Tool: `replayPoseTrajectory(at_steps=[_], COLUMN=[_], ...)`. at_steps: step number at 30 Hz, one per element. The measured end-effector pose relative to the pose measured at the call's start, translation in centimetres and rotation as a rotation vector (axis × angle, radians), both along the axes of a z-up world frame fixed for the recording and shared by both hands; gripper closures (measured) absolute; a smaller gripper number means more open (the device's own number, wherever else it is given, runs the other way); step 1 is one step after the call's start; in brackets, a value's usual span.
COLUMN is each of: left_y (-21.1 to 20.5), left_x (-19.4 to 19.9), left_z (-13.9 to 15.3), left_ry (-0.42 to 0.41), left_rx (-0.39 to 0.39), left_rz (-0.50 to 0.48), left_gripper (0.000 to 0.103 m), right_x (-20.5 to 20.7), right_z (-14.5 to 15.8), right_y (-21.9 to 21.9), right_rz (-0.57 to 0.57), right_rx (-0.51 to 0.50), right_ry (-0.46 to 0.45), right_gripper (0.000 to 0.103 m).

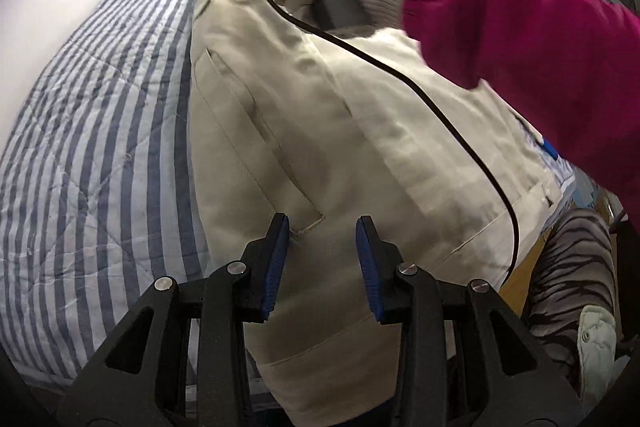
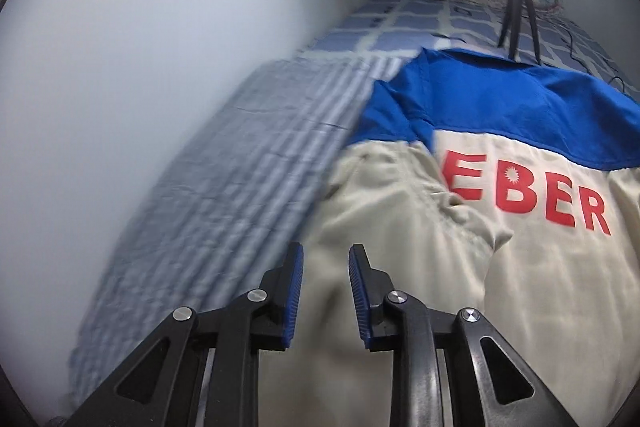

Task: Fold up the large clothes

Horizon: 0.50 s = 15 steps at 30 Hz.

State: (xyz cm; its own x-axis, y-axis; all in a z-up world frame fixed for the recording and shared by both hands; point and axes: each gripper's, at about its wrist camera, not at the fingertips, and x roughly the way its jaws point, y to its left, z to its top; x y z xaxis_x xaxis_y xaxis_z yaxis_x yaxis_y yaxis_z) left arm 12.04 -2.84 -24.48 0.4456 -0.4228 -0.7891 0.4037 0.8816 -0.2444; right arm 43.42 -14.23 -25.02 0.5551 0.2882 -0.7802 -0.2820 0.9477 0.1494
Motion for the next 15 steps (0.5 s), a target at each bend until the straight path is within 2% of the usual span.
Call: replayPoseTrajectory(at_steps=[2,3,5,7,11,14,15], left_y=[-0.3,-0.4,-0.9,-1.1,-0.2,-0.6,-1.0], left_x=[0.0,-0.1,-0.6,-0.9,-1.3,-3.0,-3.3], left_z=[-0.8,-1.2,-1.3,-1.3,0.0,2.1,2.3], left_ry=[0.025,0.025,-0.006,-0.026,-0.015,-0.102,-0.107], left_rx=[0.016,0.029,0.061,0.082,0.0,-0.029,-0.036], left_rz=[-0.017,-0.03,-0.052,-0.067,-0.041,-0.064,-0.084], left_gripper=[0.068,0.068,0.068,0.068,0.068,0.068,0.068], right_x=[0.9,0.9,0.7,0.8,-0.7,-1.7,-1.8], right_z=[-2.2,-3.1,-3.2,-2.7,-0.2,0.4,0.3], right_y=[-1.0,-1.8,-2.4,-2.2,-4.0,-6.0,-6.4], right_rz=[-0.041,-0.047,-0.052,-0.048,-0.07,-0.107,-0.114], right_rx=[-0.008,0.033,0.076,0.058,0.131,0.177,0.175], right_ry=[0.035,0.029,0.006,0.022,-0.008,0.002,0.019], right_gripper=[0.087,0.09,0.09,0.09,0.081,0.078,0.078])
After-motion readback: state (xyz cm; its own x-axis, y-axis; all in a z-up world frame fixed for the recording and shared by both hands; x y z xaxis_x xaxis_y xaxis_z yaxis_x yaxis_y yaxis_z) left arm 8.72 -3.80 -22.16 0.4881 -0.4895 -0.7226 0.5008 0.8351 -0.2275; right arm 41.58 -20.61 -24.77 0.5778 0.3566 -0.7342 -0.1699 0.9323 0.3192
